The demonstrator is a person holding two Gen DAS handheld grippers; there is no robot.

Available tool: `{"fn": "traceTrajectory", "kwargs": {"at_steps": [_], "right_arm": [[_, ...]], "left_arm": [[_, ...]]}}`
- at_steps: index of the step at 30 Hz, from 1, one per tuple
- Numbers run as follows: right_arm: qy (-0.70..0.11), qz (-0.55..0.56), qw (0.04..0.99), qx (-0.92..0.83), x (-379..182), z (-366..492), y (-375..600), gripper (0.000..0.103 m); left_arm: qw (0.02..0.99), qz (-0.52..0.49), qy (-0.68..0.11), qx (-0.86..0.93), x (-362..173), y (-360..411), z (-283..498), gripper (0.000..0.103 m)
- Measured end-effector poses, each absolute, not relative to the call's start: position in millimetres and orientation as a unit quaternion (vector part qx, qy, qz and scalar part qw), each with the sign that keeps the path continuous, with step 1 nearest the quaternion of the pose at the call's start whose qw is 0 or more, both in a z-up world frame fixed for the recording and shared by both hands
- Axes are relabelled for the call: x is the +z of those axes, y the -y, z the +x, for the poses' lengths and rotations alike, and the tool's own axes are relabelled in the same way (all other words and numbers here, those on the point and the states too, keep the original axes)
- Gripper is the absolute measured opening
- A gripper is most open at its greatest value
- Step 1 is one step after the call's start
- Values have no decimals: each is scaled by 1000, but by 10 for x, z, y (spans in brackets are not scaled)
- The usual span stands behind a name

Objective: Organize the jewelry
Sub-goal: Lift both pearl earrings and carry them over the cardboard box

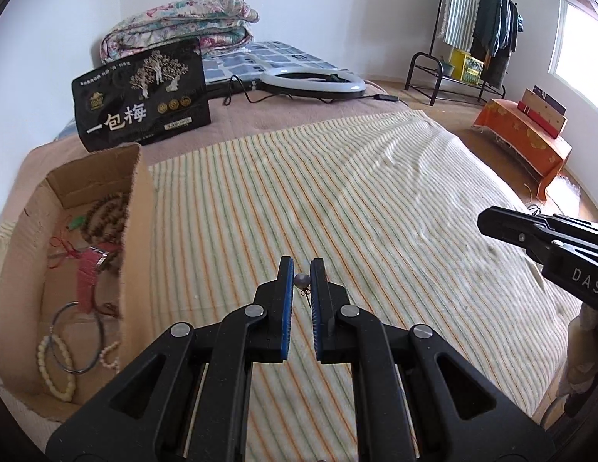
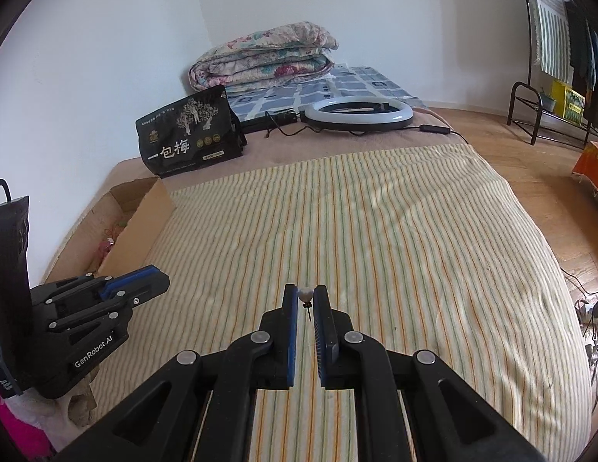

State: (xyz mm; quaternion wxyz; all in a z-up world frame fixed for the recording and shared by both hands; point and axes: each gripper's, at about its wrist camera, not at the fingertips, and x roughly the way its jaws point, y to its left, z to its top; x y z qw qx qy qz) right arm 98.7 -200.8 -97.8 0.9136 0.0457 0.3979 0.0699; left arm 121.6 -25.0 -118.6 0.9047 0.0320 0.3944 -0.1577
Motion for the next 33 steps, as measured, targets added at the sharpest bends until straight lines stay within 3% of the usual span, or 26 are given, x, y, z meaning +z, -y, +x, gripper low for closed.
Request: {"fn": "traceTrajectory", "kwargs": {"at_steps": [18,33], "right_arm": [[-350,53,925,140,-421,832,1128,6],[-344,31,922,176,-374,889,617,6]], "left_arm": [[923,4,-365,-120,-694,-287,952,6],[932,-14,-354,-74,-637,-817,987,6]]}}
